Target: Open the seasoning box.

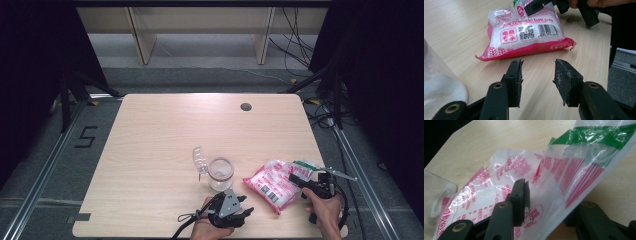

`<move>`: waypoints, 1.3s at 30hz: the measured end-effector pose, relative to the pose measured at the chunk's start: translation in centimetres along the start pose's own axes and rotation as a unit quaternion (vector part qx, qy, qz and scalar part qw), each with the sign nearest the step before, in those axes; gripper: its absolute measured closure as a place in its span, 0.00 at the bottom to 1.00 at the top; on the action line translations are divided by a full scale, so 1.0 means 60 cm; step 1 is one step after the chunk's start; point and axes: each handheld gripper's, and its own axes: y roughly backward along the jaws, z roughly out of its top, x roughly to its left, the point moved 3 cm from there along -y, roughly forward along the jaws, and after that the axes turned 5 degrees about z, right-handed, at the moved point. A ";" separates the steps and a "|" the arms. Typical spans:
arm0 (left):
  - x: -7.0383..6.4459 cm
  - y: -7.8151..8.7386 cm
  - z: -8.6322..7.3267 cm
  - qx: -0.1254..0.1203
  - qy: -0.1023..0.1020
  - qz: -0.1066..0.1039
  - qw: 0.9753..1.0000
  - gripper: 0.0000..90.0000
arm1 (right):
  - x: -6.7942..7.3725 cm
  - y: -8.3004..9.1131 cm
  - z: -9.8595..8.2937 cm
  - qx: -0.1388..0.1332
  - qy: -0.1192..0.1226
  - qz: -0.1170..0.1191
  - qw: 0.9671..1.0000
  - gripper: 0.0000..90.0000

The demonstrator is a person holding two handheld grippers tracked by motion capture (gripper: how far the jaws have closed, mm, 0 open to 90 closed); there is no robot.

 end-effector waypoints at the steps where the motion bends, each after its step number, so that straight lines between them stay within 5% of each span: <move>1: 0.000 0.000 0.000 0.001 -0.001 0.000 1.000 0.64 | 0.002 -0.002 0.000 0.000 -0.006 0.013 1.000 0.71; 2: 0.002 0.001 -0.001 0.006 -0.005 0.002 1.000 0.64 | -0.004 -0.007 0.001 -0.016 0.012 0.008 1.000 0.72; 3: 0.002 0.001 -0.001 0.005 -0.004 0.002 1.000 0.63 | 0.003 -0.003 0.000 0.006 -0.018 0.000 1.000 0.73; 6: 0.002 0.000 -0.001 0.006 -0.006 0.002 1.000 0.63 | 0.002 -0.007 0.001 0.000 -0.005 0.003 1.000 0.81; 7: 0.001 0.000 -0.002 0.006 -0.002 0.001 1.000 0.63 | -0.006 -0.010 0.003 -0.012 0.027 0.004 1.000 0.84; 8: 0.000 0.000 -0.001 0.005 -0.002 0.001 1.000 0.63 | -0.007 -0.011 0.004 -0.016 0.031 0.006 0.999 0.88; 9: 0.000 0.000 -0.002 0.005 -0.003 0.000 1.000 0.63 | 0.004 -0.008 0.002 -0.008 -0.007 0.011 1.000 0.91; 10: 0.000 0.000 -0.002 0.005 -0.004 0.001 1.000 0.63 | 0.000 -0.007 0.004 -0.006 0.018 0.009 1.000 0.94; 12: 0.002 0.000 -0.002 0.005 -0.007 0.003 1.000 0.63 | 0.008 -0.003 0.003 0.001 0.007 -0.003 1.000 0.97; 13: 0.001 0.000 -0.002 0.005 -0.004 0.002 1.000 0.63 | 0.004 -0.006 0.004 -0.009 0.031 0.007 0.999 0.97; 16: 0.001 -0.002 -0.003 -0.004 0.001 0.001 1.000 0.62 | 0.018 -0.003 0.002 -0.005 0.004 0.014 1.000 0.98; 17: 0.002 -0.001 -0.003 -0.002 0.001 0.002 1.000 0.62 | 0.012 -0.005 0.005 -0.017 0.038 0.011 0.999 0.99; 19: 0.001 0.001 -0.002 0.000 0.007 -0.002 1.000 0.62 | 0.023 0.001 0.007 -0.010 0.033 0.015 0.999 0.99; 21: 0.003 0.001 -0.002 -0.002 0.006 0.003 1.000 0.62 | 0.021 -0.001 0.015 -0.040 0.103 0.019 0.994 1.00; 22: 0.005 0.001 -0.002 0.001 0.000 0.006 1.000 0.62 | 0.029 0.002 0.017 -0.036 0.102 0.022 0.994 1.00; 23: 0.005 0.001 -0.002 0.001 0.002 0.006 1.000 0.62 | 0.039 0.005 0.021 -0.040 0.129 0.021 0.991 1.00; 25: 0.005 0.000 -0.002 0.001 0.002 0.004 1.000 0.62 | 0.047 0.009 0.022 -0.041 0.123 0.025 0.991 1.00; 30: 0.009 0.003 -0.002 0.011 -0.008 0.009 1.000 0.61 | 0.083 0.017 0.037 -0.048 0.198 0.021 0.979 1.00; 31: 0.006 0.001 -0.001 0.001 0.004 0.004 1.000 0.61 | 0.098 0.020 0.042 -0.047 0.228 0.013 0.972 1.00; 32: 0.006 0.001 -0.001 -0.002 0.008 0.005 1.000 0.61 | 0.098 0.020 0.042 -0.047 0.228 0.013 0.972 1.00; 33: 0.007 0.002 -0.001 0.001 0.007 0.004 1.000 0.61 | 0.104 0.022 0.046 -0.045 0.251 0.017 0.967 1.00; 35: 0.010 0.003 -0.002 0.006 0.001 0.006 1.000 0.61 | 0.120 0.024 0.046 -0.044 0.253 0.017 0.966 1.00; 36: 0.009 0.002 -0.002 0.003 0.004 0.005 1.000 0.61 | 0.124 0.025 0.049 -0.039 0.271 0.018 0.962 1.00; 39: 0.010 0.001 -0.003 0.003 0.006 0.000 1.000 0.61 | 0.146 0.027 0.045 -0.031 0.283 0.012 0.959 1.00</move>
